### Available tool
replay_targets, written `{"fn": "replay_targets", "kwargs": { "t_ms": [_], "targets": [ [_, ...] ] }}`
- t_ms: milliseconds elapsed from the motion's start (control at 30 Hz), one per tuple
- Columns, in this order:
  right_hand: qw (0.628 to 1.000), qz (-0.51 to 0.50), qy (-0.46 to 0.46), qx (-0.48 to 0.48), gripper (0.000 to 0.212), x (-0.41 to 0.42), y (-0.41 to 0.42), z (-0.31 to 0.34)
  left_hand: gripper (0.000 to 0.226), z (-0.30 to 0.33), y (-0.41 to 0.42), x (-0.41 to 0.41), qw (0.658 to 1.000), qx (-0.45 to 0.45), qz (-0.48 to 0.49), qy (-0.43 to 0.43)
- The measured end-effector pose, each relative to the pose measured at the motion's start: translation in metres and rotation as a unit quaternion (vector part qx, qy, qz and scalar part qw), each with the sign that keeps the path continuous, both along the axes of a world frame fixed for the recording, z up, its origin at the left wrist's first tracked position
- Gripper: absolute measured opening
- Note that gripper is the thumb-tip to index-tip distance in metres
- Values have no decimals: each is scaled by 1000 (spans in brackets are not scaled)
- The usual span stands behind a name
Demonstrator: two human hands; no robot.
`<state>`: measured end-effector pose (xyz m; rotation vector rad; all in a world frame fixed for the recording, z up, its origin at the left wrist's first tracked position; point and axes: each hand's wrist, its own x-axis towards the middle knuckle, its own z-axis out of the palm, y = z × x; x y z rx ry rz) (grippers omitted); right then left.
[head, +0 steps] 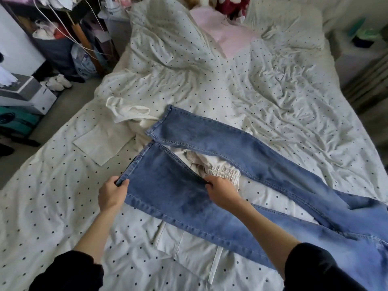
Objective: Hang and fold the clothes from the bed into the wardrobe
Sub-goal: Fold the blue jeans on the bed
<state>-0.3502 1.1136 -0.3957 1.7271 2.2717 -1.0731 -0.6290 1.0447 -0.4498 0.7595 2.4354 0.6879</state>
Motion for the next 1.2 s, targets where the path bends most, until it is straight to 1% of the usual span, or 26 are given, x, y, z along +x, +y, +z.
{"fn": "replay_targets", "kwargs": {
  "t_ms": [133,233,300,333,433,500,567,633,700,733,767,800,867,900,933,967,1000,1033,1100,1133,1200],
  "targets": [
    [997,49,-12,57,50,-10,-17,-7,15,-6,-35,-19,997,-72,23,-7],
    [990,102,-39,88,56,2,-43,-21,15,-16,-51,-14,990,-139,27,9],
    [988,110,-66,86,57,22,-62,-31,29,-22,-57,-5,985,-165,0,51],
    [988,105,-77,80,57,32,-71,-36,36,-21,-58,-1,985,-155,-23,76],
    [991,70,-110,41,57,68,-94,-46,47,-20,-62,32,978,-69,-152,129],
    [992,42,-116,22,57,96,-110,-53,47,-27,-65,67,952,-36,-269,145],
    [992,24,-123,11,58,121,-124,-60,49,-33,-68,107,917,-48,-373,134],
    [991,4,-132,3,58,147,-138,-68,52,-39,-72,151,880,-40,-459,113],
    [989,-25,-144,-13,58,175,-153,-72,58,-43,-77,195,840,-9,-529,117],
    [987,-36,-153,-18,59,189,-160,-75,60,-44,-79,215,819,-23,-562,117],
    [985,-45,-162,-22,60,208,-168,-77,62,-43,-80,238,798,-47,-590,113],
    [984,-44,-174,-22,61,219,-173,-79,64,-44,-80,250,786,-72,-603,115],
    [979,-53,-197,-8,70,257,-190,-86,74,-50,-82,285,760,-87,-629,138],
    [977,-56,-207,12,77,270,-196,-88,83,-52,-83,294,748,-77,-636,172],
    [973,-68,-220,24,82,291,-203,-93,91,-56,-87,306,732,-87,-644,208],
    [968,-80,-237,25,84,313,-209,-100,94,-64,-90,317,723,-85,-642,241],
    [964,-95,-248,13,83,331,-215,-106,92,-69,-93,323,719,-87,-637,266],
    [961,-114,-251,24,82,351,-219,-112,87,-73,-96,331,721,-91,-628,279],
    [954,-138,-261,49,80,381,-222,-116,79,-75,-98,335,731,-51,-607,308],
    [951,-148,-267,55,78,395,-222,-118,75,-77,-99,335,743,-26,-589,317],
    [948,-157,-267,72,72,415,-220,-122,66,-76,-98,334,771,-7,-555,312]
  ]
}}
